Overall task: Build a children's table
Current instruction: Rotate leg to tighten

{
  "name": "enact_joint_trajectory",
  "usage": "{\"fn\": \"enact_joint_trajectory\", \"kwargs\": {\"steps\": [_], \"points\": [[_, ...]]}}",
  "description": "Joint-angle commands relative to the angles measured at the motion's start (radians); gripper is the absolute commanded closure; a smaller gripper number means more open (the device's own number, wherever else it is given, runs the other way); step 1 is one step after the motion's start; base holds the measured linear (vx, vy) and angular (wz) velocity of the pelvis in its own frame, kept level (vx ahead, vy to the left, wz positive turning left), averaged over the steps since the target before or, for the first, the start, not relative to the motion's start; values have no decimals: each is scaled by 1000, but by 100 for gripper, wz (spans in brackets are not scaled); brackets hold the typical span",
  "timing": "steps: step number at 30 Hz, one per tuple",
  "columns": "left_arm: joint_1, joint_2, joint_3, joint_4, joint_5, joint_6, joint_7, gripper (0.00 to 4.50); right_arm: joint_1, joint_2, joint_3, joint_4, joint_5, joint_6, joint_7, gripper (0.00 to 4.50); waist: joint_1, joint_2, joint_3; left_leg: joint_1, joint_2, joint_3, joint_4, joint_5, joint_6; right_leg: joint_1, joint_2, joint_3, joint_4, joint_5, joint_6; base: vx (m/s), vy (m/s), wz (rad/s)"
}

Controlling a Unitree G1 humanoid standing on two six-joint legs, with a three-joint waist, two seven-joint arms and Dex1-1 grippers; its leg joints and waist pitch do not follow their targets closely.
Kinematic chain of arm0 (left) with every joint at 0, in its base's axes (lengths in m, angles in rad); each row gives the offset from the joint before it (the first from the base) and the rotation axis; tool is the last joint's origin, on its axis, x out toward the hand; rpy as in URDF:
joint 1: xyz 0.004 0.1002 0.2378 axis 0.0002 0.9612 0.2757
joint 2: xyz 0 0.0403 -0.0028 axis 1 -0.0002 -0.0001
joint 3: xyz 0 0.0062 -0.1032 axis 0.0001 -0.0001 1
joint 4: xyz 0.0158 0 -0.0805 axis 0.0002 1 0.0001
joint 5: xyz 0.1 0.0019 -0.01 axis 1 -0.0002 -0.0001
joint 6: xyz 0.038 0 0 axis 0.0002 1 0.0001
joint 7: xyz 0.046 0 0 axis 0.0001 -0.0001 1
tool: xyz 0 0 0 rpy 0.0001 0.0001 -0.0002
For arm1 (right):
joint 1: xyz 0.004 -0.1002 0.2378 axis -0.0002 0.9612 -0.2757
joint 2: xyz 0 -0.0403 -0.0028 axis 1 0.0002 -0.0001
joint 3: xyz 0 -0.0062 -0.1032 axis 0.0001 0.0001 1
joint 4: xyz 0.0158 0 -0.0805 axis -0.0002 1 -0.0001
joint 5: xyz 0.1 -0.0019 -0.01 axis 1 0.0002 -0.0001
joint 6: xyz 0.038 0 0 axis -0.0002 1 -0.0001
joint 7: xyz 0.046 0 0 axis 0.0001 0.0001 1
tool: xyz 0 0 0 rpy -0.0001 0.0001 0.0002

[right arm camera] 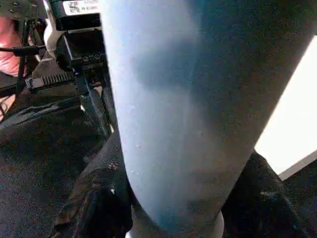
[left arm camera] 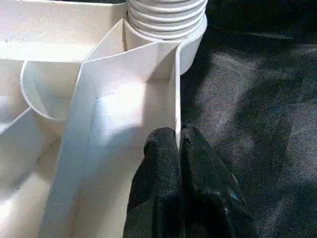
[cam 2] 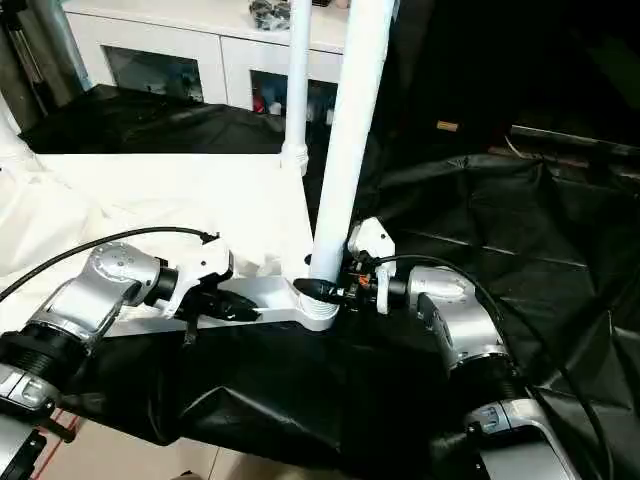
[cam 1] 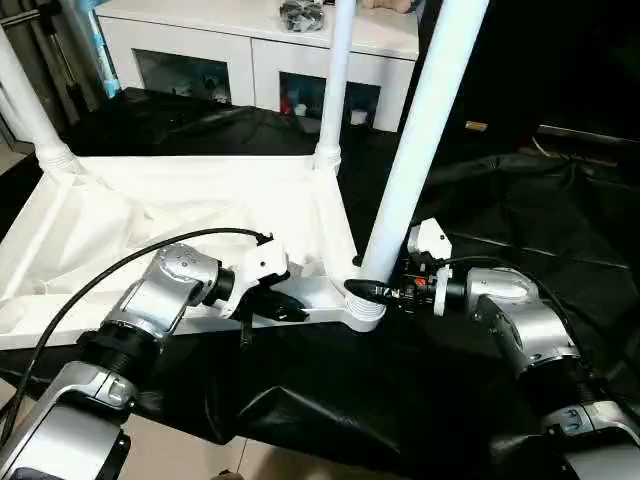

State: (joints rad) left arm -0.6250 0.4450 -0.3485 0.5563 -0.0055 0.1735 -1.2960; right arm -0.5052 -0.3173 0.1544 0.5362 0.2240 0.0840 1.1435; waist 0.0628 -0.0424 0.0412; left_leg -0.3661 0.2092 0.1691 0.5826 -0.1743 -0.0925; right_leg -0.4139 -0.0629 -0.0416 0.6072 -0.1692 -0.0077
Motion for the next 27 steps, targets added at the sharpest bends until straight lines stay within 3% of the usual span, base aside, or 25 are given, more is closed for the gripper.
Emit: {"fn": "enact_joint_trajectory", "kwargs": {"steps": [1,3,6,7,8,9,10,12,15,16,17,22,24,27], "points": [[-19,-28,0,-11,-10,-19,3,450,37,10,55,83,-49,22,14,261,4,7,-52,10,19,2,-74,-289,15,47,-65,35,-78,-302,-199,0,0,0],[-26,-37,9,0,-2,-10,37,450,31,26,40,108,-57,8,-33,261,4,8,-51,10,19,1,-75,-294,12,46,-64,34,-79,-311,-198,0,0,0],[-43,-58,30,19,4,13,103,450,14,59,9,154,-72,-2,-152,261,1,7,-44,14,18,-1,-78,-347,-1,39,-66,33,-88,-411,-177,0,0,0],[-62,-83,52,32,-1,42,155,450,-3,92,-20,194,-79,-9,-265,261,-3,5,-38,24,13,-6,-78,-405,-17,31,-67,27,-103,-545,-141,0,0,0],[-72,-97,61,36,-3,60,183,450,-12,109,-33,217,-83,-6,-324,261,-3,5,-38,24,13,-6,-78,-405,-17,31,-67,27,-103,-545,-141,0,0,0],[-80,-109,68,39,-5,72,204,450,-21,123,-42,238,-87,0,-371,261,-10,5,-36,26,9,-15,-77,-433,-31,29,-71,20,-115,-662,-94,-60,-3,-8],[-88,-123,71,40,-5,89,224,450,-29,136,-48,256,-91,-1,-410,261,-10,6,-37,26,8,-17,-76,-435,-32,30,-73,18,-120,-681,-81,-60,-3,-8],[-100,-147,75,41,-4,113,256,450,-45,160,-60,290,-92,2,-471,261,-16,10,-37,22,10,-21,-81,-446,-30,32,-75,11,-124,-675,-76,-26,5,-6],[-130,-209,81,49,7,167,343,450,-98,217,-96,375,-79,27,-609,261,-23,20,-40,24,14,-27,-89,-472,-31,39,-73,-5,-122,-580,-107,0,0,0],[-141,-234,84,56,14,186,383,450,-120,234,-108,405,-78,36,-658,261,-30,17,-39,22,14,-27,-90,-482,-31,41,-72,-10,-123,-559,-113,0,0,0],[-151,-258,87,61,20,206,419,450,-141,253,-119,436,-81,43,-701,261,-27,22,-40,28,13,-26,-88,-489,-30,38,-74,-8,-124,-545,-122,0,0,0],[-194,-354,100,113,55,252,596,450,-216,311,-157,520,-83,34,-853,261,-26,18,-39,36,8,-18,-81,-491,-19,28,-71,-6,-130,-533,-129,0,0,0],[-195,-355,100,118,57,252,600,450,-218,312,-156,523,-86,31,-856,261,-23,16,-41,25,8,-18,-84,-464,-9,37,-72,-4,-125,-507,-130,0,0,0],[-192,-348,97,119,61,253,602,450,-224,317,-154,539,-98,18,-862,261,-18,17,-44,19,9,-13,-86,-415,-1,42,-73,2,-116,-437,-150,0,0,0]]}}
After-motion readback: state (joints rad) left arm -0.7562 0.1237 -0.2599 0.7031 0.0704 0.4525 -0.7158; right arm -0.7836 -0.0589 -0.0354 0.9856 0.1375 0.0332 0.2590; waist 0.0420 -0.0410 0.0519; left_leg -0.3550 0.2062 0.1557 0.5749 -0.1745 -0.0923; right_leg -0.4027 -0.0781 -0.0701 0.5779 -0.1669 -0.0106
